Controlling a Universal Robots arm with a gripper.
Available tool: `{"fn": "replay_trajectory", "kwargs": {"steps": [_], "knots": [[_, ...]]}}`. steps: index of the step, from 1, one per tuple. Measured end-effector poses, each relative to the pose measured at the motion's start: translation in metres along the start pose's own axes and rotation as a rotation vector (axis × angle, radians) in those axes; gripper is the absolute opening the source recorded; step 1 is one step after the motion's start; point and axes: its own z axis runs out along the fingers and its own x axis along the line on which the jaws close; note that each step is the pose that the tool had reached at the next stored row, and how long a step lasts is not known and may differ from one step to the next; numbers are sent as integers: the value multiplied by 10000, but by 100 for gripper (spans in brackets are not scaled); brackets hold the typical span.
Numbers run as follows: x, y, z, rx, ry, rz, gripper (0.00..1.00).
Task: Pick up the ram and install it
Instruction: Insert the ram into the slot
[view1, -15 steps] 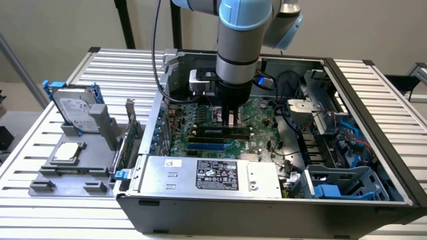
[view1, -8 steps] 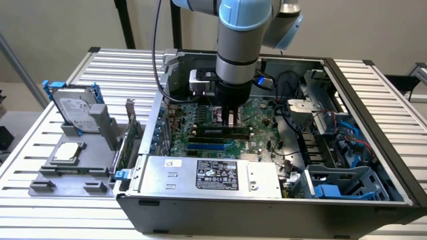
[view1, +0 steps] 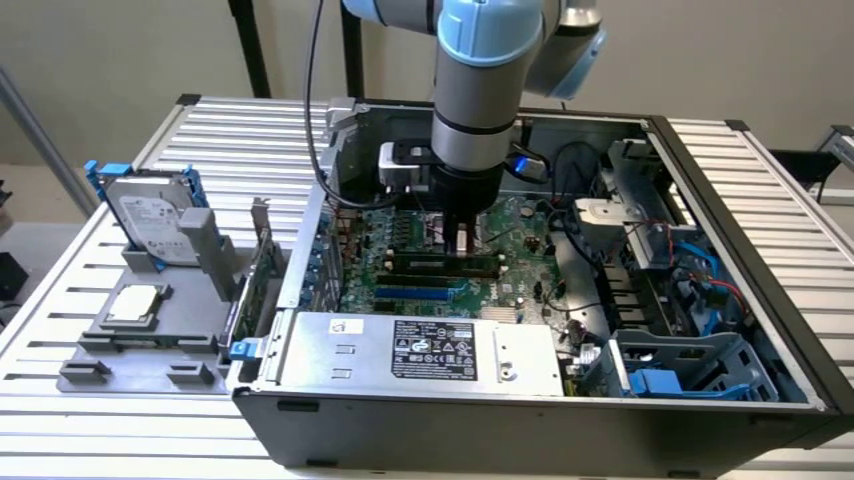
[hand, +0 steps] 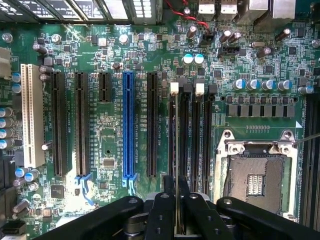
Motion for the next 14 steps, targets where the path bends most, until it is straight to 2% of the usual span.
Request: {"fn": "replay_trajectory", "kwargs": {"steps": [4,5,12,14], "knots": [[-1,1,-6,1,-3,4,15],[-1,0,-24,1,-4,2,22],[-6,0,-246,-2,-2,1,22],[-6,0,-268,-3,-2,0,20]]}}
